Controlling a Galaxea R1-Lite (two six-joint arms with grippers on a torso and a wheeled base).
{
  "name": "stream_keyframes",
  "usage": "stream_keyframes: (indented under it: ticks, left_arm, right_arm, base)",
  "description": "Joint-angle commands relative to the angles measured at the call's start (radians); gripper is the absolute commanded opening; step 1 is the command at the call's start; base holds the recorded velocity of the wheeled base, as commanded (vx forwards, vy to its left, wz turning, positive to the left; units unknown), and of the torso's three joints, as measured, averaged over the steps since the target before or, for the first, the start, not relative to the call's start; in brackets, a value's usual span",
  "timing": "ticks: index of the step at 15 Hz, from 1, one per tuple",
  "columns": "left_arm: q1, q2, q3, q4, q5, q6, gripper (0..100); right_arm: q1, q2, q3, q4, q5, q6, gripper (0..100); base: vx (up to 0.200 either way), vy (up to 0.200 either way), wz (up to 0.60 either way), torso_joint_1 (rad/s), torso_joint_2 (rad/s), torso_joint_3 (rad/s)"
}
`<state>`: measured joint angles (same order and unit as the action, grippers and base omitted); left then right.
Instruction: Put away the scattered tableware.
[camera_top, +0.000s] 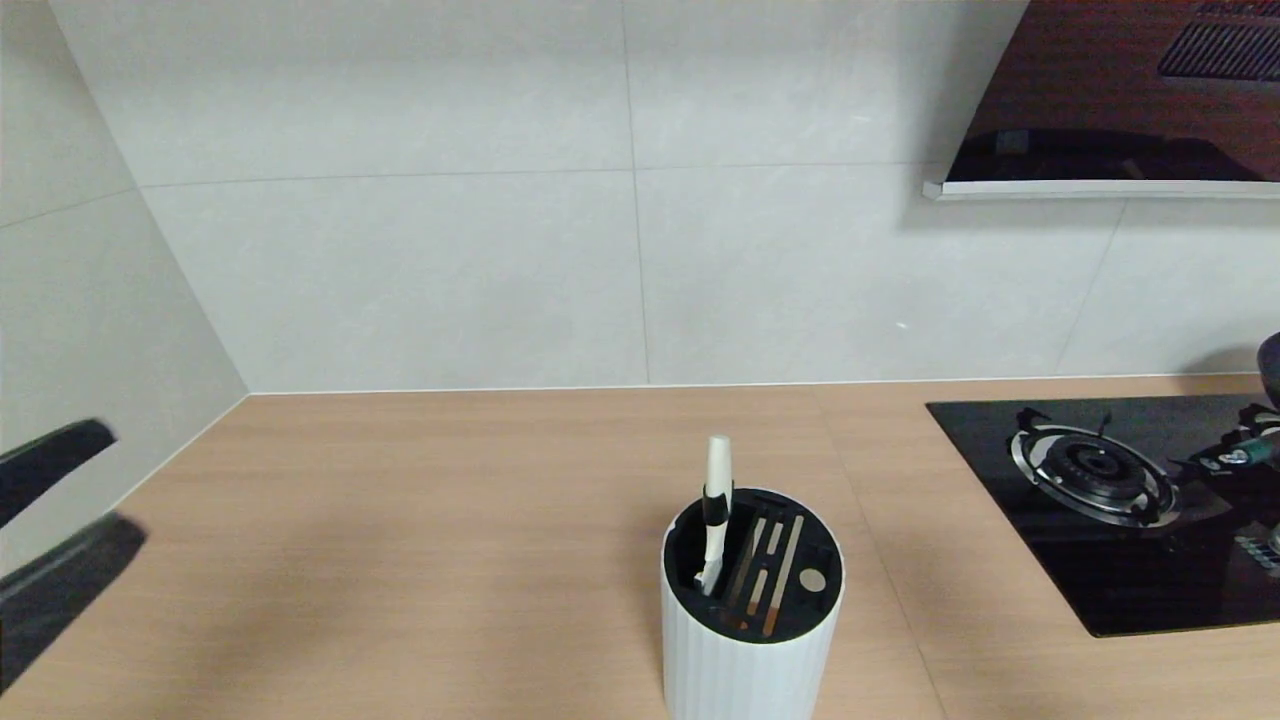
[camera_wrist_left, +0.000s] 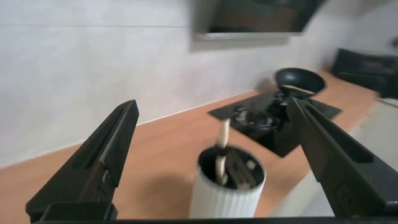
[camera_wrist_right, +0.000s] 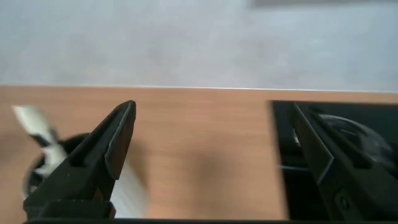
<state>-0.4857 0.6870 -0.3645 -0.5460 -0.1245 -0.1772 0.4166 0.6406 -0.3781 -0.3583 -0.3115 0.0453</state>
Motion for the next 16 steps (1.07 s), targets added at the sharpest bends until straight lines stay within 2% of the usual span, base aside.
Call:
stream_keyframes:
  ticks: [1,2,3,5,6,8,9,10,12,13,15,16]
  left_arm:
    - [0.17,-0.399,0.024,0.296,-0.024,-0.024,100]
    - [0.207,-0.451,0.027,0.343,-0.044,-0.024,100]
    - [0.26,-0.515,0.025,0.393,-0.083,-0.024,100]
    - [0.306,-0.59,0.029,0.449,-0.095,-0.024,100]
    - [0.309,-0.592,0.042,0.445,-0.076,-0.024,100]
    - [0.309,-0.592,0.093,0.371,0.029,-0.024,100]
    - [0.312,-0.59,0.107,0.35,0.046,-0.024,100]
    - [0.352,-0.59,0.144,0.276,0.068,-0.024,100]
    - [0.385,-0.59,0.19,0.222,0.114,-0.025,100]
    - [0.417,-0.597,0.213,0.215,0.132,-0.024,100]
    - [0.473,-0.662,0.243,0.231,0.114,-0.018,100]
    - [0.489,-0.687,0.32,0.244,0.117,0.007,100]
  right_arm:
    - [-0.056,-0.332,0.021,0.2,0.008,-0.01,100]
    - [-0.058,-0.374,0.004,0.265,0.002,-0.01,100]
    - [-0.107,-0.42,-0.002,0.315,0.003,-0.009,100]
    - [-0.183,-0.492,0.021,0.344,0.026,-0.01,100]
    - [-0.206,-0.541,0.031,0.372,0.049,-0.01,100]
    - [-0.214,-0.541,0.076,0.36,-0.014,0.001,100]
    - [-0.225,-0.541,0.08,0.354,-0.032,0.004,100]
    - [-0.305,-0.541,0.099,0.344,-0.034,0.004,100]
    - [-0.407,-0.607,0.157,0.346,0.022,-0.007,100]
    - [-0.417,-0.641,0.183,0.348,0.065,-0.019,100]
    - [-0.417,-0.641,0.215,0.318,0.011,-0.013,100]
    - [-0.417,-0.641,0.257,0.271,-0.024,-0.012,100]
  base:
    - [0.0,0.0,0.0,0.0,0.0,0.0]
    - [0.0,0.0,0.0,0.0,0.0,0.0]
    - [0.0,0.0,0.0,0.0,0.0,0.0]
    - [0.0,0.0,0.0,0.0,0.0,0.0]
    - [0.0,0.0,0.0,0.0,0.0,0.0]
    - [0.0,0.0,0.0,0.0,0.0,0.0]
    - [0.0,0.0,0.0,0.0,0.0,0.0]
    - [0.0,0.0,0.0,0.0,0.0,0.0]
    - [0.0,0.0,0.0,0.0,0.0,0.0]
    - [0.0,0.0,0.0,0.0,0.0,0.0]
    - [0.0,0.0,0.0,0.0,0.0,0.0]
    - [0.0,0.0,0.0,0.0,0.0,0.0]
